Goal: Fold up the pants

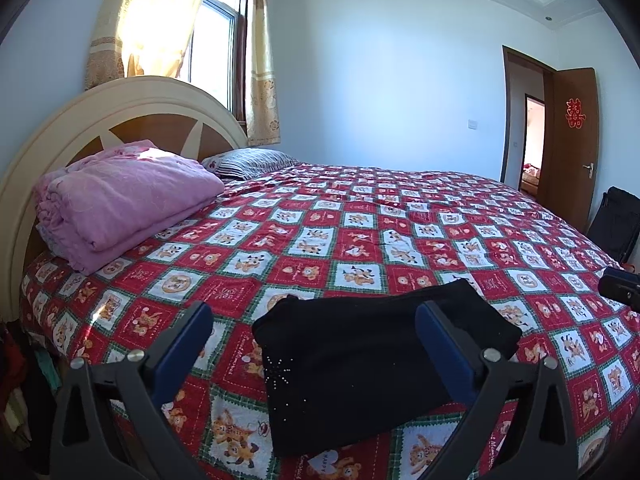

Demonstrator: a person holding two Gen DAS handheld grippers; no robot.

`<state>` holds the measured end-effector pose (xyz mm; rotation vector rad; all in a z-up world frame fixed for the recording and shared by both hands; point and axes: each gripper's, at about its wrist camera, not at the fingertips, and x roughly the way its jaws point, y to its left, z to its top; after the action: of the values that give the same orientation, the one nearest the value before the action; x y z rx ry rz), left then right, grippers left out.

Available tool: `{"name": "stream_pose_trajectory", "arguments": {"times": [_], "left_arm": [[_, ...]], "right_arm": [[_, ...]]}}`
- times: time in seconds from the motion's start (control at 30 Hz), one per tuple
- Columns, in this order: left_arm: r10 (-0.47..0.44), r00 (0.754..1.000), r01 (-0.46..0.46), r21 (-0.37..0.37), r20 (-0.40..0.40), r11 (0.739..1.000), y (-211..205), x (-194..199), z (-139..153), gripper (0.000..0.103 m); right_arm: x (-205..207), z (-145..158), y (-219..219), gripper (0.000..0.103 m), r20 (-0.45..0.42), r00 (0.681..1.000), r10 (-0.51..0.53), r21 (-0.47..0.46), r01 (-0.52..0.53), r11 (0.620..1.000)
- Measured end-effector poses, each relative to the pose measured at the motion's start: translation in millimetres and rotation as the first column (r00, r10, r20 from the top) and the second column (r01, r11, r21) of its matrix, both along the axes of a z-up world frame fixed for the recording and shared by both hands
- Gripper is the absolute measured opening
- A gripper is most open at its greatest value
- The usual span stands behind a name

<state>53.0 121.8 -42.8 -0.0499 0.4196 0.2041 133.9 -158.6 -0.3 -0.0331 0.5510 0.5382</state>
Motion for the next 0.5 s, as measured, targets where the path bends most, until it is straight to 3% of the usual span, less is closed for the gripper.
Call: {"name": "stream_pose_trajectory", "arguments": {"times": [0.3, 0.5], "left_arm": [[0.026, 0.998, -0.023, 0.051, -0.056, 0.998, -6.0, 6.1, -4.7, 0.103], [0.016, 0.999, -0.015, 0.052, -0.032, 0.999, -10.0, 3.1, -0.4, 0.103]], "right_arm": [[-2.6, 2.1, 0.8, 0.067, 0.011, 1.000, 0.000, 0.000, 0.000, 1.000], [-2.7, 2.4, 0.9, 0.067, 0.018, 1.000, -0.004, -0.003, 0.004, 1.000]]}}
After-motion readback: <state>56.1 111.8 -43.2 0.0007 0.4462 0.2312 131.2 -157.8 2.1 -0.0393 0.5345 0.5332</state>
